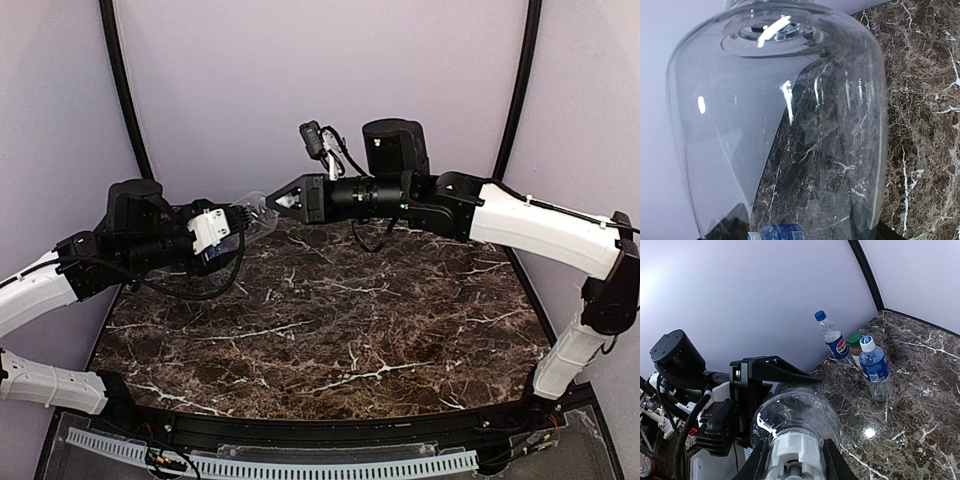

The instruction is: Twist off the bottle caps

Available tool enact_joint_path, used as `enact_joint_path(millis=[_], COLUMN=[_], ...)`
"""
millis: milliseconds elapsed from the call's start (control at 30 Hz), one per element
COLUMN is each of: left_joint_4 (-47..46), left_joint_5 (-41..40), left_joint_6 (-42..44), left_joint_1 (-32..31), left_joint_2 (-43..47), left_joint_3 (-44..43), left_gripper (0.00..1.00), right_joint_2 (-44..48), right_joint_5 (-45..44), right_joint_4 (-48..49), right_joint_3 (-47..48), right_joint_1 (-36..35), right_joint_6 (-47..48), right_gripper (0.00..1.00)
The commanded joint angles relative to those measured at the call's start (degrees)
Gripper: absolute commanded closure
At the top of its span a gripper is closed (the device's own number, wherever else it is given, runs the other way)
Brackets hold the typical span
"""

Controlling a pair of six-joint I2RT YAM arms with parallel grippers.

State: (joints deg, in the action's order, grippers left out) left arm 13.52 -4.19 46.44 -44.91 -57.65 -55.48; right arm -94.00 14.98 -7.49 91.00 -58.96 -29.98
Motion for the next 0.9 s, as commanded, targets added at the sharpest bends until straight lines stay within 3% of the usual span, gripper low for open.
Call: enact_joint_path(millis=[0, 100, 333, 433, 567, 733, 867], left_joint_4=[-1.6, -8.2, -21.3, -24.0, -25.3, -24.9, -24.9], left_joint_5=[-2.8, -7.0, -11.3, -11.6, -11.7, -11.9, -12.1], left_joint_6=[4.4, 13.1, 33.4, 40.3, 42.5, 42.8, 42.7], left_joint_1=[-0.2, -0.2, -0.3, -0.4, -0.4, -0.5, -0.6], left_joint_2=[-0.1, 0.6, 1.3, 1.2, 1.1, 0.7, 0.4], left_joint_3=[-0.9, 0.9, 3.3, 5.0, 5.9, 5.7, 5.6], left_gripper=[0.35, 0.39, 0.42, 0.41, 0.41, 0.41, 0.41], right_joint_2=[1.7, 3.3, 5.4, 5.4, 4.5, 2.3, 1.7], right_joint_5=[0.0, 0.4, 4.9, 5.3, 4.4, 7.9, 8.6], right_joint_4=[1.8, 1.4, 4.8, 6.1, 7.0, 10.5, 10.2], right_joint_3=[-1.1, -3.5, -7.6, -7.6, -7.7, -6.2, -6.0], right_joint_1=[0.4, 2.1, 3.9, 3.9, 3.9, 3.8, 3.8], right_joint_6=[-3.1, -6.6, -13.7, -13.8, -14.3, -15.1, -15.3], right_gripper=[0.54, 0.29, 0.18, 0.19, 0.22, 0.45, 0.45])
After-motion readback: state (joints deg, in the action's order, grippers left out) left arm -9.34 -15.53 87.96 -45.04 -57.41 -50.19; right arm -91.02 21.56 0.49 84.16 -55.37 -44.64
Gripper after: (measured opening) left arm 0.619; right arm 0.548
